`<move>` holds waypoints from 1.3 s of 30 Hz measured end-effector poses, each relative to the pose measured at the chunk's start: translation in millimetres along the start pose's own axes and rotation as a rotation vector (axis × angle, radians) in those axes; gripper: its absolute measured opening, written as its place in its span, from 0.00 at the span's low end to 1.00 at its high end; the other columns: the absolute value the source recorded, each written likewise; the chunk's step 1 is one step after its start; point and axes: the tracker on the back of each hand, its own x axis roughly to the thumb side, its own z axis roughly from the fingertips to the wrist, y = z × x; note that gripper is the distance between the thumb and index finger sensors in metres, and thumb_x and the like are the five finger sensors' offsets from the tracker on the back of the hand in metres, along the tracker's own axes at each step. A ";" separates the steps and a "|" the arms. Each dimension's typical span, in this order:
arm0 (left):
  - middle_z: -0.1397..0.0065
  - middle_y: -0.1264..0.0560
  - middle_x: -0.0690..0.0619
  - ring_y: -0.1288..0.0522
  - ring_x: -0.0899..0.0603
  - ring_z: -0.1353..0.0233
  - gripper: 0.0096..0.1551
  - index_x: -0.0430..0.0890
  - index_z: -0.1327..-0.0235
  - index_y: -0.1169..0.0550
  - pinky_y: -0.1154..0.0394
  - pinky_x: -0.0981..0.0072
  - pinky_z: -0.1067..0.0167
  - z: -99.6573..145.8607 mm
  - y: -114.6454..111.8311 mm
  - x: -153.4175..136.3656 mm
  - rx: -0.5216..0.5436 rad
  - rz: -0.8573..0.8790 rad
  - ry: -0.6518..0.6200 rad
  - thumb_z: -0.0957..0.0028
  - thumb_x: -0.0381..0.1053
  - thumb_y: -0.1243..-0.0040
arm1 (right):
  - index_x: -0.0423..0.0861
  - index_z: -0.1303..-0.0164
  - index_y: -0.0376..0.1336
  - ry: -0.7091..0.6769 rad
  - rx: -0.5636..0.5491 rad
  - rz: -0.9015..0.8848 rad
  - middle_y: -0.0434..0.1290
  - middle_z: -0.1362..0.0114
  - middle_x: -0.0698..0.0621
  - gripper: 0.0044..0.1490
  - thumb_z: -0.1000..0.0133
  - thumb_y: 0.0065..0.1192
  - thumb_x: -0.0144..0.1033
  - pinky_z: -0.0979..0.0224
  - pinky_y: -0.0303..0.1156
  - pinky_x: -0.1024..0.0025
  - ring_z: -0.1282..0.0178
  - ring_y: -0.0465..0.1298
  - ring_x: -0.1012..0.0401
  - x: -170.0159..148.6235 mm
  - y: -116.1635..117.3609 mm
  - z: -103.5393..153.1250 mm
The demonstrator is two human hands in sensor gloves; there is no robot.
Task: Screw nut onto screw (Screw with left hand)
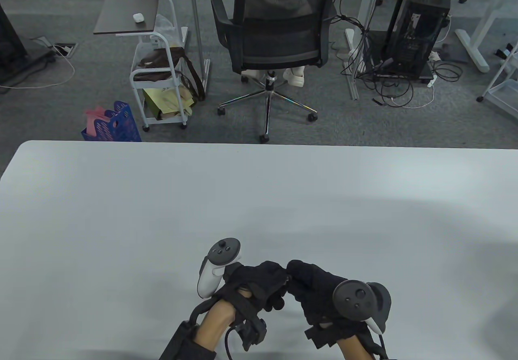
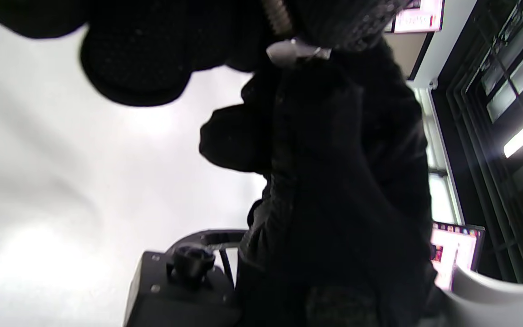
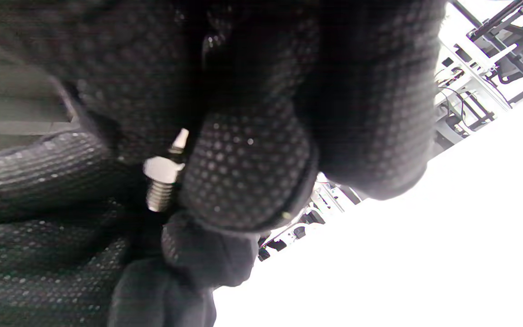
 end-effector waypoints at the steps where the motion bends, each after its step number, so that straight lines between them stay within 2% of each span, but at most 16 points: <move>1: 0.39 0.30 0.34 0.23 0.33 0.51 0.33 0.37 0.37 0.33 0.29 0.41 0.52 0.2 -0.3 -0.7 -0.004 0.009 0.003 0.51 0.53 0.46 | 0.47 0.49 0.74 0.000 -0.002 0.000 0.86 0.52 0.51 0.30 0.62 0.79 0.42 0.57 0.91 0.64 0.69 0.92 0.66 -0.3 -0.2 0.0; 4: 0.38 0.30 0.33 0.23 0.32 0.49 0.40 0.37 0.31 0.36 0.30 0.41 0.51 -0.1 -2.7 -5.6 -0.020 0.052 0.033 0.51 0.59 0.48 | 0.47 0.49 0.74 0.003 -0.006 0.002 0.86 0.52 0.51 0.30 0.62 0.79 0.42 0.57 0.91 0.64 0.69 0.92 0.66 -1.5 -0.9 0.1; 8: 0.44 0.25 0.32 0.20 0.31 0.55 0.33 0.34 0.42 0.25 0.28 0.39 0.56 -0.8 -1.3 -2.7 0.044 0.007 0.021 0.52 0.56 0.46 | 0.47 0.49 0.74 0.003 0.001 0.002 0.86 0.52 0.51 0.30 0.62 0.78 0.42 0.57 0.91 0.64 0.69 0.92 0.66 -1.2 -0.5 -0.3; 12: 0.40 0.29 0.33 0.23 0.33 0.51 0.33 0.37 0.37 0.32 0.29 0.41 0.52 0.3 -1.5 -1.0 -0.019 0.010 0.011 0.51 0.54 0.46 | 0.47 0.49 0.74 0.000 -0.003 -0.001 0.86 0.52 0.51 0.30 0.61 0.79 0.42 0.57 0.91 0.64 0.69 0.92 0.66 0.3 -0.7 0.1; 15: 0.38 0.30 0.32 0.23 0.32 0.49 0.40 0.37 0.32 0.35 0.29 0.41 0.51 0.6 -2.3 -4.0 -0.004 0.039 0.018 0.51 0.59 0.48 | 0.47 0.49 0.74 0.005 -0.005 0.000 0.86 0.52 0.51 0.30 0.62 0.79 0.42 0.58 0.91 0.64 0.69 0.92 0.66 -1.4 -1.4 0.3; 17: 0.40 0.28 0.31 0.22 0.31 0.51 0.38 0.35 0.34 0.31 0.29 0.39 0.53 0.5 -1.6 -3.9 0.029 0.015 0.022 0.51 0.58 0.48 | 0.47 0.49 0.74 0.007 -0.005 -0.001 0.86 0.52 0.51 0.30 0.62 0.79 0.42 0.57 0.91 0.64 0.69 0.92 0.66 -1.5 -1.6 0.2; 19: 0.43 0.25 0.31 0.21 0.31 0.55 0.34 0.34 0.42 0.25 0.28 0.39 0.56 0.2 -0.6 -2.0 0.062 -0.001 0.014 0.51 0.56 0.47 | 0.47 0.49 0.74 0.006 -0.003 0.001 0.86 0.52 0.51 0.30 0.62 0.79 0.42 0.57 0.91 0.64 0.69 0.92 0.66 -1.2 -1.6 0.0; 20: 0.44 0.25 0.31 0.21 0.31 0.55 0.33 0.34 0.42 0.25 0.28 0.39 0.56 0.1 -0.7 -0.8 0.052 -0.005 0.015 0.52 0.55 0.46 | 0.47 0.49 0.74 0.006 0.000 -0.003 0.86 0.52 0.51 0.30 0.62 0.79 0.42 0.57 0.91 0.64 0.69 0.92 0.66 -1.1 -1.2 0.0; 24: 0.40 0.29 0.33 0.23 0.33 0.51 0.32 0.36 0.38 0.31 0.29 0.41 0.53 0.6 -0.3 -1.0 -0.006 0.013 0.008 0.51 0.53 0.46 | 0.47 0.49 0.74 0.001 -0.001 -0.004 0.86 0.52 0.51 0.30 0.62 0.79 0.42 0.57 0.91 0.64 0.69 0.92 0.66 -0.6 -1.2 0.1; 27: 0.38 0.30 0.32 0.23 0.32 0.50 0.39 0.36 0.33 0.33 0.29 0.40 0.52 0.9 -0.3 -3.8 0.018 0.038 0.014 0.51 0.59 0.48 | 0.47 0.49 0.74 0.001 -0.001 0.000 0.86 0.52 0.51 0.30 0.62 0.79 0.42 0.57 0.91 0.64 0.69 0.92 0.66 -1.5 -1.1 0.0; 29: 0.40 0.28 0.31 0.22 0.31 0.52 0.37 0.35 0.36 0.29 0.29 0.39 0.53 0.6 0.4 -4.3 0.050 0.014 0.028 0.51 0.58 0.48 | 0.47 0.49 0.74 0.003 0.001 0.001 0.86 0.52 0.51 0.30 0.62 0.79 0.42 0.57 0.91 0.64 0.69 0.92 0.66 -1.9 -0.9 -0.1; 30: 0.42 0.26 0.31 0.21 0.30 0.53 0.34 0.34 0.40 0.25 0.29 0.39 0.54 0.4 0.7 -3.9 0.055 0.008 0.026 0.51 0.56 0.47 | 0.47 0.49 0.74 0.002 0.000 0.003 0.86 0.52 0.51 0.30 0.62 0.79 0.42 0.57 0.91 0.64 0.69 0.92 0.66 -2.0 -1.0 -0.2; 32: 0.43 0.25 0.31 0.21 0.31 0.55 0.32 0.34 0.43 0.25 0.28 0.39 0.55 0.4 0.3 -1.7 0.040 0.007 0.017 0.51 0.55 0.47 | 0.47 0.49 0.74 0.001 0.003 -0.004 0.86 0.52 0.51 0.30 0.62 0.79 0.42 0.57 0.91 0.64 0.69 0.92 0.66 -1.8 -1.0 0.0; 35: 0.39 0.29 0.33 0.23 0.32 0.51 0.32 0.36 0.38 0.31 0.29 0.41 0.52 0.5 0.3 -0.9 -0.010 0.006 0.002 0.51 0.53 0.46 | 0.47 0.49 0.74 0.000 -0.006 -0.007 0.86 0.52 0.51 0.30 0.62 0.79 0.42 0.57 0.91 0.64 0.69 0.92 0.66 -1.5 -1.5 0.2; 37: 0.37 0.31 0.33 0.23 0.33 0.49 0.38 0.38 0.32 0.35 0.30 0.41 0.51 0.7 0.0 -3.0 -0.009 0.028 -0.002 0.51 0.58 0.47 | 0.47 0.49 0.74 0.003 -0.004 -0.005 0.86 0.52 0.51 0.30 0.62 0.79 0.42 0.57 0.91 0.64 0.69 0.92 0.66 -2.3 -1.4 0.2; 39: 0.38 0.30 0.32 0.23 0.32 0.49 0.39 0.36 0.33 0.33 0.29 0.40 0.51 0.5 0.2 -4.6 0.020 0.035 0.012 0.51 0.59 0.48 | 0.47 0.49 0.74 0.004 -0.003 -0.003 0.86 0.52 0.51 0.30 0.62 0.79 0.42 0.57 0.91 0.64 0.69 0.92 0.66 -2.7 -1.2 0.3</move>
